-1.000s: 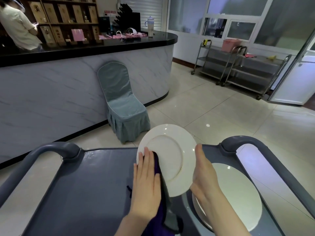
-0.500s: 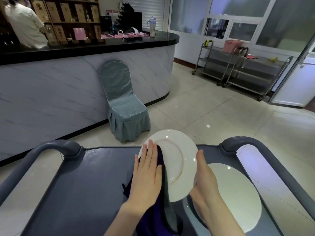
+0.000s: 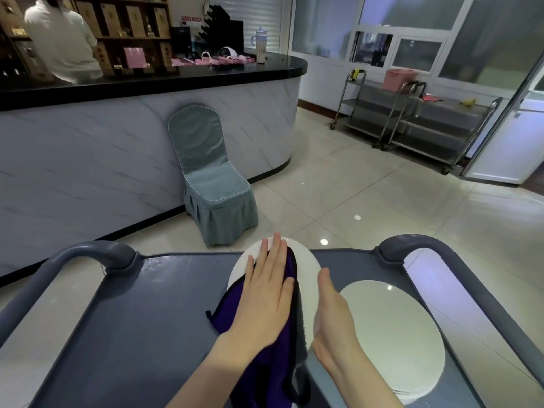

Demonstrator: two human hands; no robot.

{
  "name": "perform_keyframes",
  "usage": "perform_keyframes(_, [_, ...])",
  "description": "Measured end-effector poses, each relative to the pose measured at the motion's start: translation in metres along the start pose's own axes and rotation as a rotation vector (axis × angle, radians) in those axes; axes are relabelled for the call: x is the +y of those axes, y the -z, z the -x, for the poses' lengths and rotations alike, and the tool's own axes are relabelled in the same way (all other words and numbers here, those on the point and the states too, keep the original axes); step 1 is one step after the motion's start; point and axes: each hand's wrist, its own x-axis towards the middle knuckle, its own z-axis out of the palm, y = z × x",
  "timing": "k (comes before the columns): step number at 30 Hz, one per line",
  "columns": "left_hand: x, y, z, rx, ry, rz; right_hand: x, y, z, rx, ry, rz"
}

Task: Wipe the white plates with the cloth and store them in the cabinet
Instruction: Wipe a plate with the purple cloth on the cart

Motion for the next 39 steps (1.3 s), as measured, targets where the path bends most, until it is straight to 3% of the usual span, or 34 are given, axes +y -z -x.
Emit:
perform_keyframes(5, [0.025, -0.016, 0.021, -0.045, -0.229, -0.232, -0.015, 0.0, -0.001, 0.045, 0.022, -0.006])
perform_keyframes(12, [0.009, -0.041, 0.043, -0.051, -0.21, -0.343, -0.02, 0.015, -0.006, 0.048, -0.049, -0.065])
perform_keyframes(16, [-0.016, -0.041, 0.056, -0.07, -0.082, -0.119, -0.024, 0.025, -0.011, 0.074, -0.021, -0.075])
perform_keyframes(20, [-0.032, -0.031, 0.036, -0.007, 0.062, -0.061, -0.02, 0.031, -0.015, 0.069, -0.032, -0.039])
perform_keyframes(24, [-0.04, -0.029, 0.009, 0.006, 0.162, -0.012, -0.017, 0.036, -0.017, 0.011, -0.019, 0.004])
perform_keyframes(28, [-0.055, -0.034, 0.008, -0.028, 0.469, 0.164, -0.02, 0.04, -0.022, -0.047, 0.096, 0.167])
perform_keyframes(32, [-0.06, -0.025, 0.027, 0.012, 0.6, 0.1, -0.012, 0.047, -0.038, -0.19, 0.196, 0.277])
perform_keyframes(35, [-0.052, -0.013, 0.035, 0.174, 0.748, 0.366, -0.003, 0.045, -0.046, -0.284, 0.277, 0.436])
perform_keyframes(39, [-0.024, 0.01, 0.041, 0.273, 0.928, 0.926, 0.007, 0.03, -0.033, -0.408, 0.508, 0.752])
